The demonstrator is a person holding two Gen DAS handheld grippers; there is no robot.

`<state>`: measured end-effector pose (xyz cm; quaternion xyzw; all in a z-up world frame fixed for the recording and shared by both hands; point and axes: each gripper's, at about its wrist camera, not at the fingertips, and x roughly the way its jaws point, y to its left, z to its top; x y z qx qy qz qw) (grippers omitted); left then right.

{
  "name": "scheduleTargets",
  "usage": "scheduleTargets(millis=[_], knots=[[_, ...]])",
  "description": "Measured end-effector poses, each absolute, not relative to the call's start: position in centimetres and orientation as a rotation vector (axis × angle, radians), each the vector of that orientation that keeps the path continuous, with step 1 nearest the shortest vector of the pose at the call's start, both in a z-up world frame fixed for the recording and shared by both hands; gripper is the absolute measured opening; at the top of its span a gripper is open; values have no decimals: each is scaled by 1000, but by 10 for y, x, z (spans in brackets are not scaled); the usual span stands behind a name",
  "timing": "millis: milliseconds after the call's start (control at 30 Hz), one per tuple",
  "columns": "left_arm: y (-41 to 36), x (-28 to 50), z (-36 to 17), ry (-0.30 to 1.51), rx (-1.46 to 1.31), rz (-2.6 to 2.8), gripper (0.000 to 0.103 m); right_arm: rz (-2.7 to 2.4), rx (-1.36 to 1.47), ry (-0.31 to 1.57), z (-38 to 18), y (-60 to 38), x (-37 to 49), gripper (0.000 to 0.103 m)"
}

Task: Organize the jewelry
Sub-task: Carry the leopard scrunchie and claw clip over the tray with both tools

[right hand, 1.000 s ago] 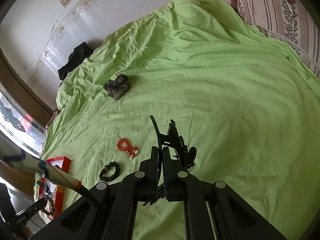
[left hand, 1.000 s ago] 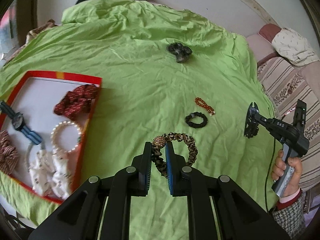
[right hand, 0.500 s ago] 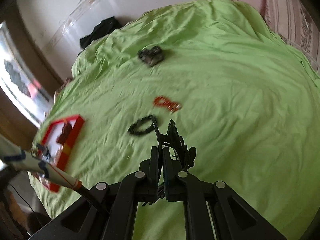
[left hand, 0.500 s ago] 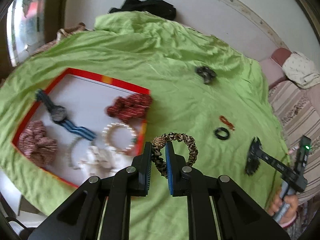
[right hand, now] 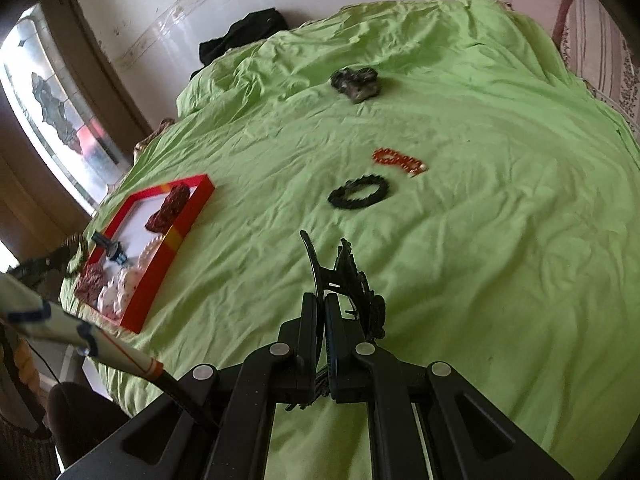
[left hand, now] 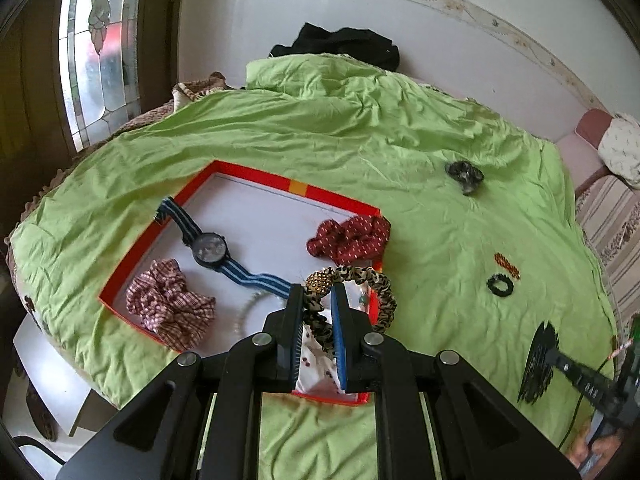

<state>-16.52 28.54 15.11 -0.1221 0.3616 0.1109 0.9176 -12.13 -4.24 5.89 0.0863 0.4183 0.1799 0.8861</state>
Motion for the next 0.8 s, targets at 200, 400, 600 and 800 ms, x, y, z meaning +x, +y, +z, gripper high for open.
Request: scheduleTargets(millis=[200, 400, 600, 800], knots=[[286, -150, 162, 725, -237, 235, 13, 386, 161, 887, 63, -32, -125, 5], [283, -125, 168, 710, -185, 223, 13, 379, 154, 885, 71, -21, -123, 5], [291, -100, 170, 689, -172, 221, 13, 382, 124, 877, 83, 3, -114, 5], [313, -71, 168, 672, -176, 244, 13, 410, 96, 865, 95, 39, -100, 5]])
